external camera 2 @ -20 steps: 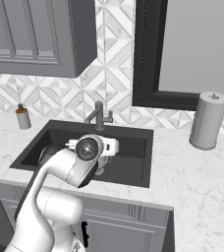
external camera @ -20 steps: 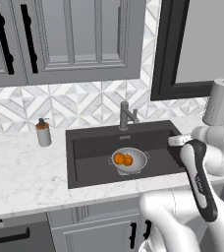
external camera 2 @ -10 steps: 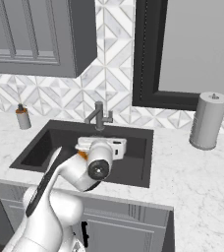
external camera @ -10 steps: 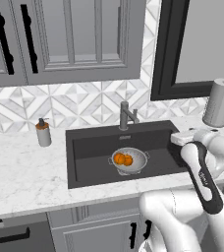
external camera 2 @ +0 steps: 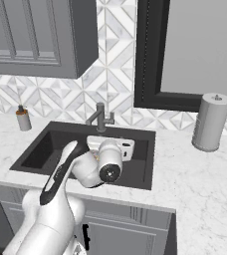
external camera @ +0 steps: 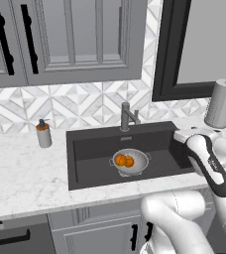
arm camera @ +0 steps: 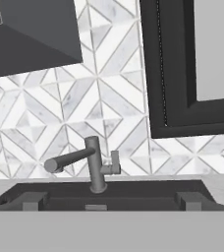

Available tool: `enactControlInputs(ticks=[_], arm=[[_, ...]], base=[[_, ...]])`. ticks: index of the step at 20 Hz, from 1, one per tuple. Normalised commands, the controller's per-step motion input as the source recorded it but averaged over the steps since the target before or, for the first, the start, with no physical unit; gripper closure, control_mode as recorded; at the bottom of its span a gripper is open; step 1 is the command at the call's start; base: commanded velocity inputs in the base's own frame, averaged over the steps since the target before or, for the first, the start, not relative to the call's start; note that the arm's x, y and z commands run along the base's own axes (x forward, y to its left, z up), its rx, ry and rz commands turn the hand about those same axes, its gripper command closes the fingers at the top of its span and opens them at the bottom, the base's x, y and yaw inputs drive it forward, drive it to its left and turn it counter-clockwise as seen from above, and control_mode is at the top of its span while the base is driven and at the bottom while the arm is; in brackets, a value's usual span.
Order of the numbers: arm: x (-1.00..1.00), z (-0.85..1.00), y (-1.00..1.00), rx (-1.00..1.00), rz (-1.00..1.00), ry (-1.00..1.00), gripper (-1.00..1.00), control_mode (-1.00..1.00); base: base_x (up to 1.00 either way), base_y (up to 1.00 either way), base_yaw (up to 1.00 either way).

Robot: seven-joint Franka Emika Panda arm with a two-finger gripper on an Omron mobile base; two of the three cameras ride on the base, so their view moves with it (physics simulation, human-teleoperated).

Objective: Put the colander in the sink, put the orange, orange in the colander, and turn on the sink faucet and pour water over the colander.

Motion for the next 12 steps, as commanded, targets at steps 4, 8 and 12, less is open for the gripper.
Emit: enactControlInputs(ticks=[4,8,12], arm=[[0.21,0.0,-0.13,0.09,0.0,0.0,-1.0,-1.0],[0.33,0.0,0.03,0.02,0.0,0.0,-1.0,-1.0],[0.39,-0.01,0.27,0.0,0.0,0.0,-1.0,-1.0]], base=[[0.0,0.0,0.0],[0.0,0.0,0.0],[0.0,0.0,0.0]])
